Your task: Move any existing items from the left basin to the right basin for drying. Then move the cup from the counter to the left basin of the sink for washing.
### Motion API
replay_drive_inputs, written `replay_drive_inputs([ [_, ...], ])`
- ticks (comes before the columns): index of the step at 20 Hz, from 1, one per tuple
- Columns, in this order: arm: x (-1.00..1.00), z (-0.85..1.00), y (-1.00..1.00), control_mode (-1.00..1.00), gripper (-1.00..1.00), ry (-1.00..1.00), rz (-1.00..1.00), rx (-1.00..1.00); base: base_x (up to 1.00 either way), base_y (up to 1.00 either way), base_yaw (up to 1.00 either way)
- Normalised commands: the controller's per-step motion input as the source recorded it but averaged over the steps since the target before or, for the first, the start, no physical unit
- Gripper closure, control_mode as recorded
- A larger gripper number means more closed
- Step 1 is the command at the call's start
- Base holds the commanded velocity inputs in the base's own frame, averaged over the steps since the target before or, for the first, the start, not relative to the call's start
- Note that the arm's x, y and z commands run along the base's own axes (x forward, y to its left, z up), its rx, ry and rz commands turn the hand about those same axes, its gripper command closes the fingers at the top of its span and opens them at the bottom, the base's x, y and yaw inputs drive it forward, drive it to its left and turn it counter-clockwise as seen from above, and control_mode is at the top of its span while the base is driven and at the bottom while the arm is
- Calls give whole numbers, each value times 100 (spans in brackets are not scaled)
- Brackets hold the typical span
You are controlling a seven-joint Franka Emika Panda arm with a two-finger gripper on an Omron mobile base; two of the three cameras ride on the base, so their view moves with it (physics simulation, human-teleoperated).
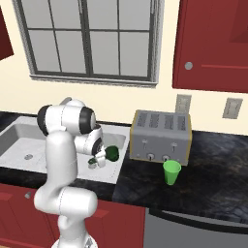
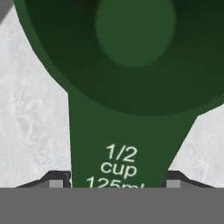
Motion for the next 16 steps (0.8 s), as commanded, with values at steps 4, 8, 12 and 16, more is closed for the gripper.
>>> replay_drive_inputs([
  [4, 0, 6, 0, -100, -100, -2, 0, 0, 0, 0, 0],
  [8, -2, 14, 0, -100, -100, -1, 0, 0, 0, 0, 0],
  [12, -7, 25, 0, -100, -100, -4, 0, 0, 0, 0, 0],
  [16, -13, 35, 0, -100, -100, -4, 0, 0, 0, 0, 0],
])
